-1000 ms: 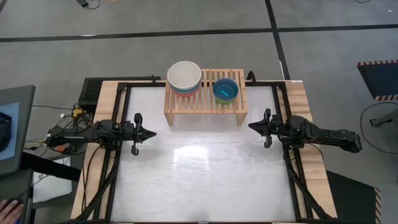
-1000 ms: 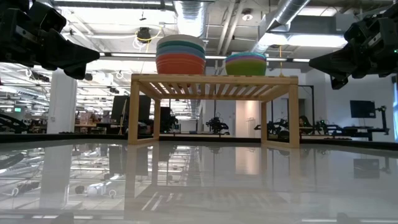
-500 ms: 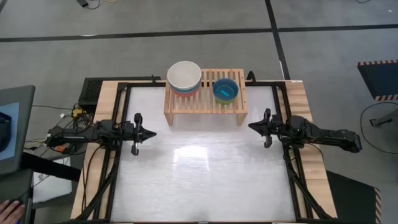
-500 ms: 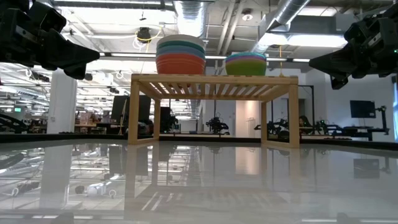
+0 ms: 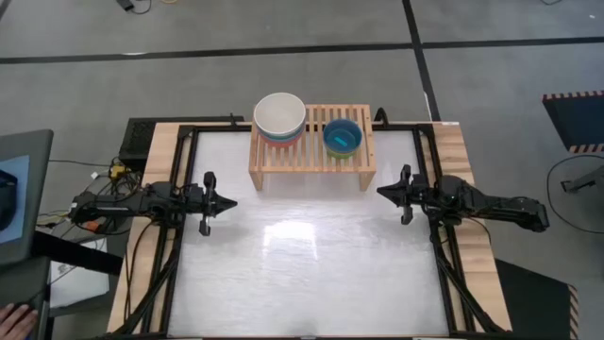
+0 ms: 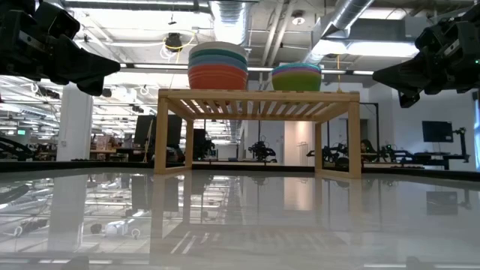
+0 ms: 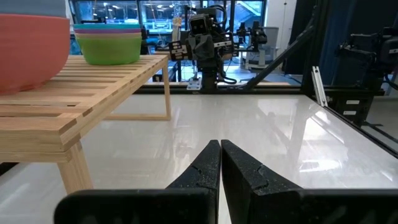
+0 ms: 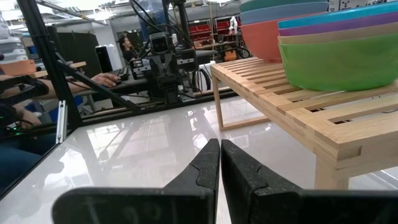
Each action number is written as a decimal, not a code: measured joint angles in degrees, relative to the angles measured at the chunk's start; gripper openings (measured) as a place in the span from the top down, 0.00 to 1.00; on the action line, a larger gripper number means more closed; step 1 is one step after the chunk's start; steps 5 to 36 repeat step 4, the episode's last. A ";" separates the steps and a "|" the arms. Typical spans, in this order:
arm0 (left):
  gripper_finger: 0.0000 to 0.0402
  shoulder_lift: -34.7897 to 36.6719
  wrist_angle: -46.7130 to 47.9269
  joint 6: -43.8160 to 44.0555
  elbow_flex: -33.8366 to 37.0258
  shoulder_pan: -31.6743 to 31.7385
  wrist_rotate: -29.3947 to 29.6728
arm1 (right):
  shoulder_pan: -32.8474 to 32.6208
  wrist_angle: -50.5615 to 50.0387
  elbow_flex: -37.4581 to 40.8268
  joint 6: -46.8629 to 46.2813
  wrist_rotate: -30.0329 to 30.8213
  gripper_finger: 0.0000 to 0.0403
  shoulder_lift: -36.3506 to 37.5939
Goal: Place and stack bowls onto a shelf
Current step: Return to Home Position
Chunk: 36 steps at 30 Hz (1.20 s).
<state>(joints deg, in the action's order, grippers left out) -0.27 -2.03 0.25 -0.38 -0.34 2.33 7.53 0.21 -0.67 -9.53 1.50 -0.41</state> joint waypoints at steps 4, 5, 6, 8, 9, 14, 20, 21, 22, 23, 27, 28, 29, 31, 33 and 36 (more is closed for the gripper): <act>1.00 0.01 0.00 0.00 0.01 0.00 0.00 | 0.01 0.00 0.00 -0.01 0.00 0.89 0.01; 1.00 0.01 0.00 0.00 0.01 0.00 0.00 | 0.01 0.00 0.00 -0.01 0.00 0.89 0.01; 1.00 0.01 0.00 0.00 0.01 0.00 0.00 | 0.01 0.00 0.00 -0.01 0.00 0.89 0.01; 1.00 0.01 0.00 0.00 0.01 0.00 0.00 | 0.01 0.00 0.00 -0.01 0.00 0.89 0.01; 1.00 0.01 0.00 0.00 0.01 0.00 0.00 | 0.01 0.00 0.00 -0.01 0.00 0.89 0.01; 1.00 0.01 0.00 0.00 0.01 0.00 0.00 | 0.01 0.00 0.00 -0.01 0.00 0.89 0.01; 1.00 0.01 0.00 0.00 0.01 0.00 0.00 | 0.01 0.00 0.00 -0.01 0.00 0.89 0.01; 1.00 0.01 0.00 0.00 0.01 0.00 0.00 | 0.01 0.00 0.00 -0.01 0.00 0.89 0.01; 1.00 0.01 0.00 0.00 0.01 0.00 0.00 | 0.01 0.00 0.00 -0.01 0.00 0.89 0.01; 1.00 0.01 0.00 0.00 0.01 0.00 0.00 | 0.01 0.00 0.00 -0.01 0.00 0.89 0.01; 1.00 0.01 0.00 0.00 0.01 0.00 0.00 | 0.01 0.00 0.00 -0.01 0.00 0.89 0.01; 1.00 0.01 0.00 0.00 0.01 0.00 0.00 | 0.01 0.00 0.00 -0.01 0.00 0.89 0.01; 1.00 0.01 0.00 0.00 0.01 0.00 0.00 | 0.01 0.00 0.00 -0.01 0.00 0.89 0.01; 1.00 0.01 0.00 0.00 0.01 0.00 0.00 | 0.01 0.00 0.00 -0.01 0.00 0.89 0.01; 1.00 0.01 0.00 0.00 0.01 0.00 0.00 | 0.01 0.00 0.00 -0.01 0.00 0.89 0.01; 1.00 0.01 0.00 0.00 0.01 0.00 0.00 | 0.01 0.00 0.00 -0.01 0.00 0.89 0.01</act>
